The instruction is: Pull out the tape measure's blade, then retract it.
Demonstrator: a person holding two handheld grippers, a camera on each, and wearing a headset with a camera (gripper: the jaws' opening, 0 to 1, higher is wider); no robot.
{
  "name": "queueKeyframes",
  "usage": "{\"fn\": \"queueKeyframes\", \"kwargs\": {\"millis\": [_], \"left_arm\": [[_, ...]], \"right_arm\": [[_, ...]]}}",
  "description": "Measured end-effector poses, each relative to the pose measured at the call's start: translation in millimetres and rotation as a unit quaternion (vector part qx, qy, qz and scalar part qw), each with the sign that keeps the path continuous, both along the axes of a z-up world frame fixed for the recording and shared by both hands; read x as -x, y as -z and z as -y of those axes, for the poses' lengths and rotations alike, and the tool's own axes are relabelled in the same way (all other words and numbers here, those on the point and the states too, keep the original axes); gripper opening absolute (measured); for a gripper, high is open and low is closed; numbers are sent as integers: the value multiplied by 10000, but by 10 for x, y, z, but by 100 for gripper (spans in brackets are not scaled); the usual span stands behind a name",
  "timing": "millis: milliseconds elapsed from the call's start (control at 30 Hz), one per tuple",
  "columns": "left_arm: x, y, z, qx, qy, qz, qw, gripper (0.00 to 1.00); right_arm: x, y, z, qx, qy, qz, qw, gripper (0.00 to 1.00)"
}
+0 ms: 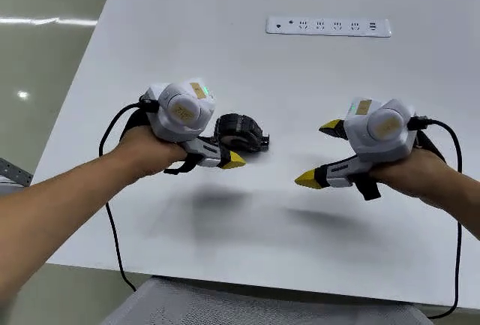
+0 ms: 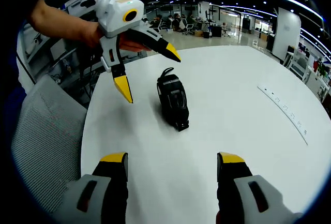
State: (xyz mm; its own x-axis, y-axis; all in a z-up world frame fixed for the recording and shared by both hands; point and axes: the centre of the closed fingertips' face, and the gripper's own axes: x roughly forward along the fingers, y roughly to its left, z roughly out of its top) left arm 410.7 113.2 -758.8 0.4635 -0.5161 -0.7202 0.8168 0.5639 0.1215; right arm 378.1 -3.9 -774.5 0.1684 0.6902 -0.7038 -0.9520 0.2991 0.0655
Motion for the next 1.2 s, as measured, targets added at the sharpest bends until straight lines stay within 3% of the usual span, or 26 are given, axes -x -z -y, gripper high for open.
{"fn": "queueKeyframes", "kwargs": {"millis": [667,1200], "left_arm": [[-93,159,182,-460,850,108,9953,72],[-150,254,199,-675,1295,196,9891,58]], "right_arm": [[-203,289,-292,170,-543,196,9982,53],[-322,469,-485,241,-978,345,9943,41]]}}
